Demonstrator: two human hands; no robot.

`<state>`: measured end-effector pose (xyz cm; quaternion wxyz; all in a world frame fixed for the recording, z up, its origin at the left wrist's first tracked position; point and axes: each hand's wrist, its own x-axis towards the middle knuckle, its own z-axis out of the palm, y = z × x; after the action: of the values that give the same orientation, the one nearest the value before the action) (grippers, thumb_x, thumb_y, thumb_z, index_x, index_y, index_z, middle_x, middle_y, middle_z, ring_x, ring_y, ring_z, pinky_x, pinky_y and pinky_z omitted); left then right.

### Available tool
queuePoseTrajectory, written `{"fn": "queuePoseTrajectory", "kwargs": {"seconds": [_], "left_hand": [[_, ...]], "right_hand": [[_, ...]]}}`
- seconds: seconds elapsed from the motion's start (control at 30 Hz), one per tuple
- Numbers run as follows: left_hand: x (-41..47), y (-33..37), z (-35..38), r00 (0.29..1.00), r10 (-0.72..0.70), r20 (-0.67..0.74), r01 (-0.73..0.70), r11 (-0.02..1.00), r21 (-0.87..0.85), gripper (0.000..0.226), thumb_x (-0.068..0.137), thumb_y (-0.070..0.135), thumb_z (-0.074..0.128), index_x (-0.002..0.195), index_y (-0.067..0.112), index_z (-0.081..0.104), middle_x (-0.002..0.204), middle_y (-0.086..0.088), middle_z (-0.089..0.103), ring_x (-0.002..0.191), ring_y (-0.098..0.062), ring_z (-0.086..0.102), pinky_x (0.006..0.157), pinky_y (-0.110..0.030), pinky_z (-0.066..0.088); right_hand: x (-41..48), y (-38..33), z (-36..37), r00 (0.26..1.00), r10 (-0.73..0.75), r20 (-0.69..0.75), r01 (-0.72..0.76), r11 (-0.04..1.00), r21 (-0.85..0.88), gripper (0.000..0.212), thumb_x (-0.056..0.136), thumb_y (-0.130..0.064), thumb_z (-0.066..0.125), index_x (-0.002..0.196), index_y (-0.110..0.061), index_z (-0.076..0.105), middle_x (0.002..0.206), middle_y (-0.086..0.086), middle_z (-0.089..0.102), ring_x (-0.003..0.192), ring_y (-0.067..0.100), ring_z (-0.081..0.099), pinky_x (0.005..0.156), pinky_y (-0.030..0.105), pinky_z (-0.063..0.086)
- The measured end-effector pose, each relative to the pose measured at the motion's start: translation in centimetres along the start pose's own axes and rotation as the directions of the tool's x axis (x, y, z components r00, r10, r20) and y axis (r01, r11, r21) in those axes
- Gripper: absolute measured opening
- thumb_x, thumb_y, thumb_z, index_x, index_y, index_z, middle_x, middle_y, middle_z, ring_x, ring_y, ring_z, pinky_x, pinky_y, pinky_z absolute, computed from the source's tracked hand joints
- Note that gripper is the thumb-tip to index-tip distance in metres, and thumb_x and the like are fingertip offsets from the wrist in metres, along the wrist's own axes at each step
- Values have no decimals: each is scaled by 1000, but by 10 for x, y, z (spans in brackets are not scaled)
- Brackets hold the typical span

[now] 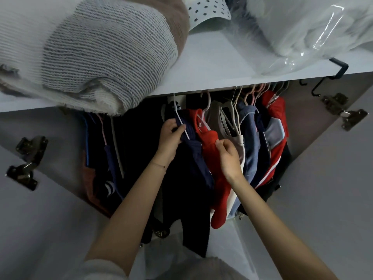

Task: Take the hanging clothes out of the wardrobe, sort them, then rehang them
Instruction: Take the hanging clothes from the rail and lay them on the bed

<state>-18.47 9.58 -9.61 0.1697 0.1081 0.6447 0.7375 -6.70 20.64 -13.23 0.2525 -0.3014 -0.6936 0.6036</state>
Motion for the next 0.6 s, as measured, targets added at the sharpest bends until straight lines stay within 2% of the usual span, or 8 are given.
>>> {"fn": "queuePoseTrajectory", "kwargs": {"seconds": [0.13, 0.27, 0.33, 0.43, 0.53, 0.6], "left_hand": [[-17, -18, 3, 998, 8, 61, -8, 1000, -7, 21, 95, 1, 57, 115, 2, 53, 106, -11, 60, 92, -15, 62, 81, -34, 54], [-40, -43, 9, 989, -13, 146, 3, 997, 74, 21, 92, 1, 61, 112, 3, 55, 96, -2, 63, 83, -6, 67, 76, -26, 56], [-49, -50, 16, 983, -44, 179, 27, 995, 99, 20, 91, 0, 61, 110, 4, 55, 94, -2, 62, 84, -11, 66, 77, -31, 56], [-57, -53, 27, 971, -88, 220, 69, 993, 92, 20, 90, -2, 61, 108, 4, 55, 96, -8, 61, 89, -19, 64, 78, -34, 56], [-61, -52, 41, 942, -87, 324, 56, 993, 105, 15, 92, -2, 58, 105, 4, 54, 93, -5, 59, 85, -15, 61, 73, -29, 55], [-64, -50, 54, 900, -100, 424, 58, 992, 110, 9, 96, 0, 53, 104, 5, 54, 97, -5, 60, 86, -14, 62, 74, -28, 57]], "right_hand": [[-7, 4, -10, 999, -19, -42, 19, 1000, 5, 26, 100, -19, 50, 74, -20, 50, 69, -9, 50, 68, 5, 45, 74, 27, 39], [-22, 9, -22, 999, -43, -11, 42, 999, -31, 25, 101, -19, 49, 77, -18, 49, 73, -4, 52, 72, 7, 48, 78, 33, 41], [-34, 13, -26, 998, -68, 13, 68, 995, -73, 23, 101, -20, 50, 78, -16, 48, 74, -2, 50, 72, 8, 46, 77, 34, 40], [-50, 20, -36, 994, -91, 67, 103, 973, -205, 22, 96, -32, 60, 87, -14, 50, 74, -5, 53, 65, 1, 48, 68, 22, 40], [-65, 27, -54, 993, -97, 69, 115, 929, -352, 42, 81, -46, 74, 98, -17, 49, 85, -5, 58, 73, 4, 55, 66, 14, 42], [-76, 34, -69, 995, -95, 38, 102, 911, -400, 49, 76, -44, 80, 101, -20, 46, 90, -9, 56, 78, 2, 55, 68, 13, 42]]}}
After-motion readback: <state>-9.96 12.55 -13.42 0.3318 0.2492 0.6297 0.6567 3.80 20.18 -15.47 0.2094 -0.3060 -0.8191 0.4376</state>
